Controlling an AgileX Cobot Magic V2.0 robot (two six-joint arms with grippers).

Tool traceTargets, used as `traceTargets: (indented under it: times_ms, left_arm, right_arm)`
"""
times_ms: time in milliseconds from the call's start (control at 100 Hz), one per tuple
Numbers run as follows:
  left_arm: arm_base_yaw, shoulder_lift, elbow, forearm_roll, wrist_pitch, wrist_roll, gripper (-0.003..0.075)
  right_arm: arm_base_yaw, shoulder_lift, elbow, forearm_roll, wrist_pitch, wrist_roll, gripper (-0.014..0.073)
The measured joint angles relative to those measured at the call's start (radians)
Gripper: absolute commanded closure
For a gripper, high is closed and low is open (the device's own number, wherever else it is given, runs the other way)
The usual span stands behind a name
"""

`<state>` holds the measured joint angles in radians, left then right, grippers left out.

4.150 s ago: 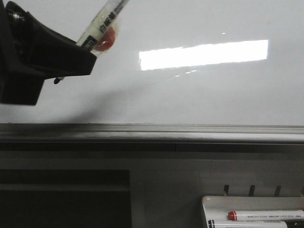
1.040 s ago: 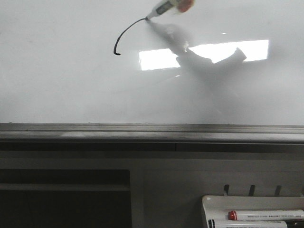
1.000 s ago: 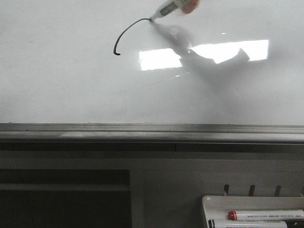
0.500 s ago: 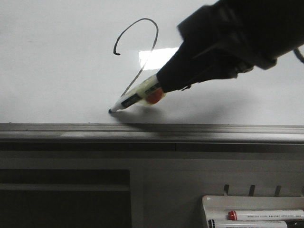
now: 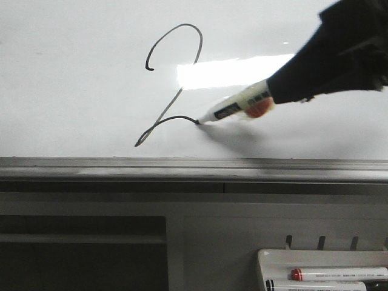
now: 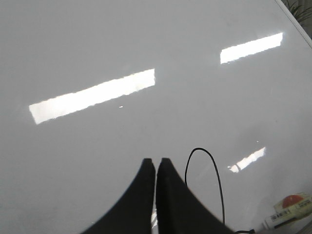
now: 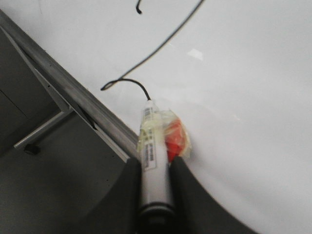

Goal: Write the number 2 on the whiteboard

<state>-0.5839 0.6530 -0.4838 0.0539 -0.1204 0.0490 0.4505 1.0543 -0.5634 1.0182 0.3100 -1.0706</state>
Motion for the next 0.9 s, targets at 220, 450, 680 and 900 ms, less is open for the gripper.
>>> traceTargets:
  times_ms: [220, 450, 680, 900]
  left_arm:
    - [0.000, 0.000, 0.000, 0.000, 0.000, 0.000, 0.0741]
    - [0.000, 0.000, 0.000, 0.017, -0.002, 0.000, 0.0725]
    - [-0.098, 0.011, 0.000, 0.248, -0.002, 0.000, 0.0392]
    - [-0.222, 0.144, 0.000, 0.463, -0.005, 0.000, 0.0378]
  right_arm:
    - [-0.039, -0.031, 0.031, 0.005, 0.046, 0.013, 0.0663]
    - [0.014, -0.073, -0.095, -0.033, 0.185, 0.010, 0.0663]
    - [0.043, -0.045, -0.238, -0.076, 0.286, 0.009, 0.0663]
    - [0.104, 0.027, -0.307, -0.094, 0.312, 0.009, 0.0663]
